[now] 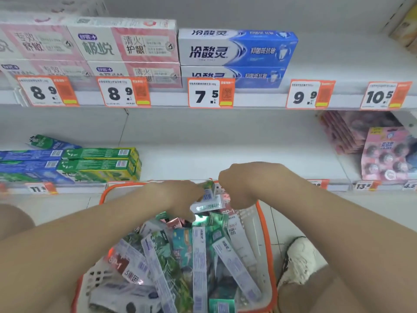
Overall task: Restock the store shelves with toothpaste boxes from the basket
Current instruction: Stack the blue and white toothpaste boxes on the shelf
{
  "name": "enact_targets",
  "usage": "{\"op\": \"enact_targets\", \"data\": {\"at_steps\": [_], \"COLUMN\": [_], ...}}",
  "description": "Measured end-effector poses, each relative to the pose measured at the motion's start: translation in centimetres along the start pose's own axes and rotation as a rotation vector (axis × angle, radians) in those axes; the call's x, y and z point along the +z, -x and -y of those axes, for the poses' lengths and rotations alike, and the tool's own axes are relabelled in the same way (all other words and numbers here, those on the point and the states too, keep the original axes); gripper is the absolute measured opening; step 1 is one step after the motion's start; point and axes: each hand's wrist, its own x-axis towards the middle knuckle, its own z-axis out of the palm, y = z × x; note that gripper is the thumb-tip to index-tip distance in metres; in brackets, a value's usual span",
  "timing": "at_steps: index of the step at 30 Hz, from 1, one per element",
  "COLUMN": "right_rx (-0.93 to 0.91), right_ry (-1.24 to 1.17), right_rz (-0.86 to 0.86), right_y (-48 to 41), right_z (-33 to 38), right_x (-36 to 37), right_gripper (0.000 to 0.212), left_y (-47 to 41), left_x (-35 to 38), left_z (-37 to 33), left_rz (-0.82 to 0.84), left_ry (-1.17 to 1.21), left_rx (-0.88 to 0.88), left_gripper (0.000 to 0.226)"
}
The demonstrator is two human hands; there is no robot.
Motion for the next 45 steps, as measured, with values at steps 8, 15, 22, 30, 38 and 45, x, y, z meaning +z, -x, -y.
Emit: {"op": "enact_targets", "data": {"at_steps": [8,15,22,30,38,45], "right_rx": [-0.129,-0.293,-0.133,0.062,0.059,0.177], "right_ry": [0.129,-0.084,-0.419,-0.714,-0.933,-0.679], "right_rz": [0.054,0.014,-0.179,-0.16,-0.146,0.021], "right_y": [-1.6,-2.6,-0.9,0.6,1.0,0.0], "right_z": [1.5,2.8,3.0,3.9,1.0,0.7], "right_x": [2.7,10.7,17.3,14.4,11.8,10.5], "right_gripper": [0.018,0.053,0.088,0.093,0.072,0.055], "left_y": [-1.5,-0.5,1.7,4.8,4.0,3.0], "left_x": [2.7,5.8,9.9,9.2,8.7,8.4], "left_z": [-3.3,-4.6,-5.0,-6.7,-6.5,-8.0], "left_rz": [0.198,0.095,-0.064,-0.091,-0.104,0.02], "left_ry": [0.006,0.066,0.307,0.34,0.345,0.282], "left_rx": [-0.108,-0.17,-0.22,-0.23,-0.181,-0.153], "left_gripper": [0.071,0.044,0.061,0.081,0.056,0.044]}}
